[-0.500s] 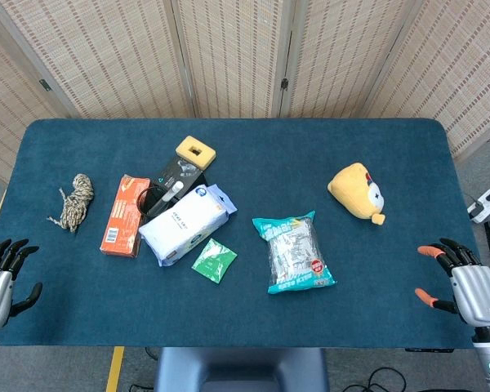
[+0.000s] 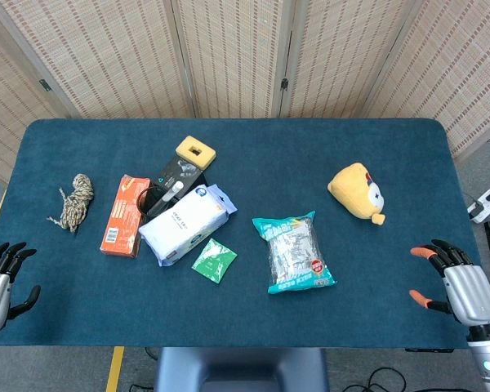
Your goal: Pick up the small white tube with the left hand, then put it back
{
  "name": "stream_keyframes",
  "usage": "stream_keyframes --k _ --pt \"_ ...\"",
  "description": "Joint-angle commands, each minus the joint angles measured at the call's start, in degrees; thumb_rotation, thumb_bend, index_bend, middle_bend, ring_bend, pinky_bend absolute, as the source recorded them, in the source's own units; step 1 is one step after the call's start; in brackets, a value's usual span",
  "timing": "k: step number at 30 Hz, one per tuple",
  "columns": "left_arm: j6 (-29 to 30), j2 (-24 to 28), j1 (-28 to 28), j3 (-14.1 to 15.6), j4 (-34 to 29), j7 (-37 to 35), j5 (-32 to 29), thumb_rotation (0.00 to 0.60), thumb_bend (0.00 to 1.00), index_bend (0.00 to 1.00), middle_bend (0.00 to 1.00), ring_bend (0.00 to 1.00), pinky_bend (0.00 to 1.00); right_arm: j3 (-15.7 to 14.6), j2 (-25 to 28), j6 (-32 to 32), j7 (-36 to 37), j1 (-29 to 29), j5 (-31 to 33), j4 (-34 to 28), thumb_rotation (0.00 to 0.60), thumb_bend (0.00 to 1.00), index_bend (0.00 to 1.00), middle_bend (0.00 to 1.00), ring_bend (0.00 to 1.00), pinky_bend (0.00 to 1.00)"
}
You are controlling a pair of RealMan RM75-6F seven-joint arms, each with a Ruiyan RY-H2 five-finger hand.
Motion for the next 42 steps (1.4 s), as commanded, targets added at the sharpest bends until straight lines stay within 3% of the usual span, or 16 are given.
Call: stream_keyframes --k 1,10,18,25,33,42 --pt "0.11 0.16 0.12 0.04 0.05 -0.55 0.13 0.600 0.39 0.26 0.18 0.11 0.12 0.01 0.04 0.72 0.45 -0.28 -0.20 0.24 0.600 0.06 0.28 0.28 0.15 0.20" --pt "-4.69 0.83 -2.87 -1.14 0.74 -7.66 -0.09 0.600 0.39 0.27 0.18 0.11 0.12 0.62 0.84 2.66 0.46 -0.69 -0.52 0.36 0.600 0.06 0.28 0.28 0.15 0.20" --pt "-15.66 1.64 -11.08 -4.53 1.01 -28.11 0.37 0.600 0.39 0.34 0.21 0.17 0.13 0.68 1.36 3.28 0.29 -0.86 -0.80 0.01 0.600 0.06 0.28 0.28 0.15 0.20" --pt "-25.82 -1.45 -19.72 -9.38 3.62 -37.12 -4.14 0.600 0.39 0.38 0.26 0.22 0.15 0.63 1.74 3.84 0.25 -1.17 -0.93 -0.24 0.600 0.06 0.28 0.28 0.15 0.20" --pt "-36.90 -7.81 -28.29 -13.49 10.52 -38.57 -13.66 0.600 0.40 0.38 0.29 0.23 0.15 0.50 1.88 4.17 0.07 -1.60 -0.72 -0.30 0.600 0.06 0.28 0.28 0.15 0.20" --pt "-46.22 -13.87 -35.09 -15.48 19.58 -36.21 -22.54 0.600 0.36 0.37 0.27 0.22 0.15 0.63 2.13 4.03 -0.20 -1.72 -0.26 -0.57 0.600 0.06 0.28 0.28 0.15 0.20"
